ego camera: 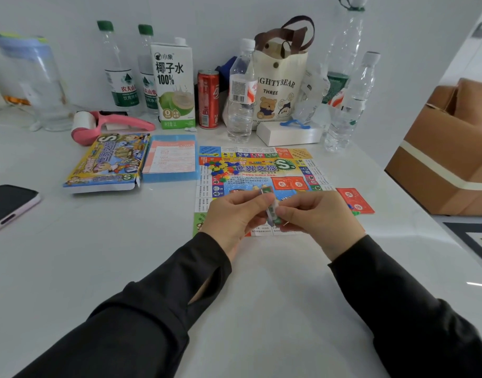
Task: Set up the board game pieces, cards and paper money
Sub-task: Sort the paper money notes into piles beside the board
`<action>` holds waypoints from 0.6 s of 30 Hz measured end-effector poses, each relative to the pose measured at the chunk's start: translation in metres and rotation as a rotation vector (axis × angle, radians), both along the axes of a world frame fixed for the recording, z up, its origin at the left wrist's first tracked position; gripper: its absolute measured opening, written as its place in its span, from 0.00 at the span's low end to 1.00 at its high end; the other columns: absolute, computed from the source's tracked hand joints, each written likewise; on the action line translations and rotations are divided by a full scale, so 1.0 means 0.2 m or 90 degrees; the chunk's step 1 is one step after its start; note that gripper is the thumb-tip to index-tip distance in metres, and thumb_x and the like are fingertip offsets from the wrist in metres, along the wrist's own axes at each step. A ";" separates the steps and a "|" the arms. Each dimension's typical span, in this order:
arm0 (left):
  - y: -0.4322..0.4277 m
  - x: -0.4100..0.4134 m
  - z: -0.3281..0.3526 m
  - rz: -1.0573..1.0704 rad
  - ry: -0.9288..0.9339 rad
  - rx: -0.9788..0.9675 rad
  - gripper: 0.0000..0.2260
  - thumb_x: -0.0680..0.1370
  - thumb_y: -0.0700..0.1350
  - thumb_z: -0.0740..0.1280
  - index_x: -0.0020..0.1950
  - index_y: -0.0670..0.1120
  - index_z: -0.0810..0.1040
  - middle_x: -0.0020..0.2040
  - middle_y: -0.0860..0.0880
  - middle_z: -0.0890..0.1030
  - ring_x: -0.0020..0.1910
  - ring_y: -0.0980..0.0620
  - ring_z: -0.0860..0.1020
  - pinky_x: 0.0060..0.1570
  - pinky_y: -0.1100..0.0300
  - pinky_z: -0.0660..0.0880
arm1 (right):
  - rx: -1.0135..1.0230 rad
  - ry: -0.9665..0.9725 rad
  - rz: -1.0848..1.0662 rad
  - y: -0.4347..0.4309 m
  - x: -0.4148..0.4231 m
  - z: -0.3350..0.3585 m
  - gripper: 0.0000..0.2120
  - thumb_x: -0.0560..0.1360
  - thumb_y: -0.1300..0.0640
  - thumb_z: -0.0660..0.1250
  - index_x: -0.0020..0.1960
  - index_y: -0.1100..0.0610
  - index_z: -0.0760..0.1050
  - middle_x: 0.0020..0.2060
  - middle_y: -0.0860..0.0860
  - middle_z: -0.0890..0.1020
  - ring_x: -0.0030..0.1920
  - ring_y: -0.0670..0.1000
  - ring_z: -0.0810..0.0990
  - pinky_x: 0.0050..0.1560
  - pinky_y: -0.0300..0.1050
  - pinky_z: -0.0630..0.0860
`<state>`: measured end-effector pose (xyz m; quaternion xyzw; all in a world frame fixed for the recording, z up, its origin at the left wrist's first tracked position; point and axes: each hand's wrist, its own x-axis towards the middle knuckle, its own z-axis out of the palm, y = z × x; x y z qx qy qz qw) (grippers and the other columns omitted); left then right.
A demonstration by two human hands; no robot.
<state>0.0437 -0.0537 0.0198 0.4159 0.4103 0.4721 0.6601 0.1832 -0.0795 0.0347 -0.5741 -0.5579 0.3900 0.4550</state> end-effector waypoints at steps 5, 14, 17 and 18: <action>-0.01 0.00 -0.01 -0.015 -0.021 -0.009 0.04 0.72 0.43 0.70 0.42 0.43 0.82 0.33 0.48 0.82 0.28 0.56 0.77 0.29 0.69 0.75 | -0.082 0.064 0.000 0.01 0.01 0.01 0.09 0.71 0.66 0.68 0.34 0.58 0.80 0.28 0.51 0.82 0.29 0.49 0.80 0.39 0.44 0.80; -0.01 0.01 -0.01 -0.022 0.022 0.033 0.04 0.71 0.42 0.71 0.44 0.43 0.81 0.32 0.49 0.81 0.29 0.57 0.78 0.29 0.68 0.74 | -0.085 0.032 0.003 0.01 0.02 0.00 0.07 0.71 0.64 0.69 0.34 0.59 0.80 0.23 0.52 0.78 0.25 0.49 0.76 0.36 0.45 0.79; 0.00 0.01 -0.02 -0.018 0.069 0.053 0.05 0.70 0.44 0.71 0.44 0.44 0.82 0.32 0.49 0.81 0.32 0.54 0.78 0.32 0.64 0.75 | -0.074 0.015 0.002 0.01 0.02 0.00 0.08 0.71 0.64 0.69 0.33 0.59 0.80 0.23 0.52 0.78 0.24 0.49 0.75 0.37 0.47 0.79; 0.00 0.01 -0.02 -0.014 0.081 0.057 0.06 0.70 0.45 0.72 0.44 0.45 0.82 0.32 0.49 0.81 0.32 0.53 0.78 0.33 0.63 0.75 | -0.069 0.007 0.001 0.00 0.02 0.00 0.09 0.72 0.64 0.69 0.33 0.58 0.80 0.22 0.52 0.78 0.24 0.49 0.75 0.37 0.47 0.79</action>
